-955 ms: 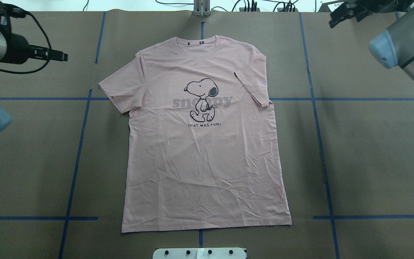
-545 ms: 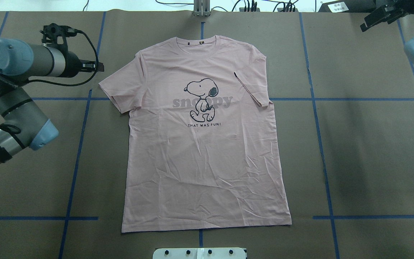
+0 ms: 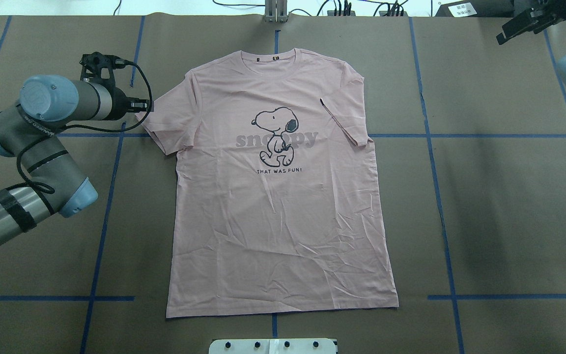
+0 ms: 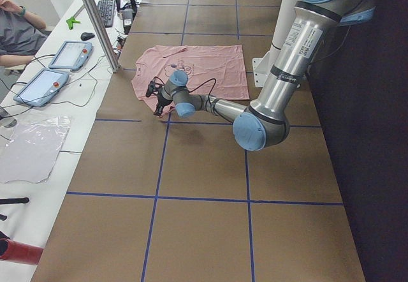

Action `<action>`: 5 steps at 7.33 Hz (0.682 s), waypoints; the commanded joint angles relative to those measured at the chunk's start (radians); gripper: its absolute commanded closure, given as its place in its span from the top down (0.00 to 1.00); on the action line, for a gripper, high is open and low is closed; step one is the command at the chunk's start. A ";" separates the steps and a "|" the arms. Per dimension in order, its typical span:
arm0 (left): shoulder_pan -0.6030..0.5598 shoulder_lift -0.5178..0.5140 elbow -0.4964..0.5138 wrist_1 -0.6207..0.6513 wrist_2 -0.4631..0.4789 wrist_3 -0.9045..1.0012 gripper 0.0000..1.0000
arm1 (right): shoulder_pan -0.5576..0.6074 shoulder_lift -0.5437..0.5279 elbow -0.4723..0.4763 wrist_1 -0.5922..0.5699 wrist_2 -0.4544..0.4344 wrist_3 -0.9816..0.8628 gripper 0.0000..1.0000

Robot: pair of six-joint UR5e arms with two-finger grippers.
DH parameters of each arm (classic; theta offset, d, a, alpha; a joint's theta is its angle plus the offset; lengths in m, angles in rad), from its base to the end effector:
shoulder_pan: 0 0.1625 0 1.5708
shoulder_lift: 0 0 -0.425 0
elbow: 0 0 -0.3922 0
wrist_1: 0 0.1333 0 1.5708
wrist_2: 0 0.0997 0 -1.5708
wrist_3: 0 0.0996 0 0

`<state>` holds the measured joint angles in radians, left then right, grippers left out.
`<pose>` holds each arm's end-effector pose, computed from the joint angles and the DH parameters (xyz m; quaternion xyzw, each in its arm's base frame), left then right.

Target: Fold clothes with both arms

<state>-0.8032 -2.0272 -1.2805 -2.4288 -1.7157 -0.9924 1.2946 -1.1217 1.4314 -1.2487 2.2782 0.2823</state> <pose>0.4075 -0.5936 0.4452 0.2627 0.4169 -0.0623 0.8679 -0.1203 -0.6760 0.4280 0.1894 -0.3968 -0.1049 0.8920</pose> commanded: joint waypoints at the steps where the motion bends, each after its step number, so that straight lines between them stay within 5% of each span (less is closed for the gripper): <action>1: 0.006 0.002 0.006 0.000 0.010 0.001 0.57 | 0.000 -0.001 0.000 0.000 -0.003 0.000 1.00; 5: 0.016 0.005 0.012 -0.001 0.010 0.003 0.51 | 0.000 -0.009 0.000 0.000 -0.003 0.000 1.00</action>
<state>-0.7896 -2.0243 -1.2695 -2.4296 -1.7058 -0.9899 1.2947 -1.1284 1.4312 -1.2487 2.2749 0.2812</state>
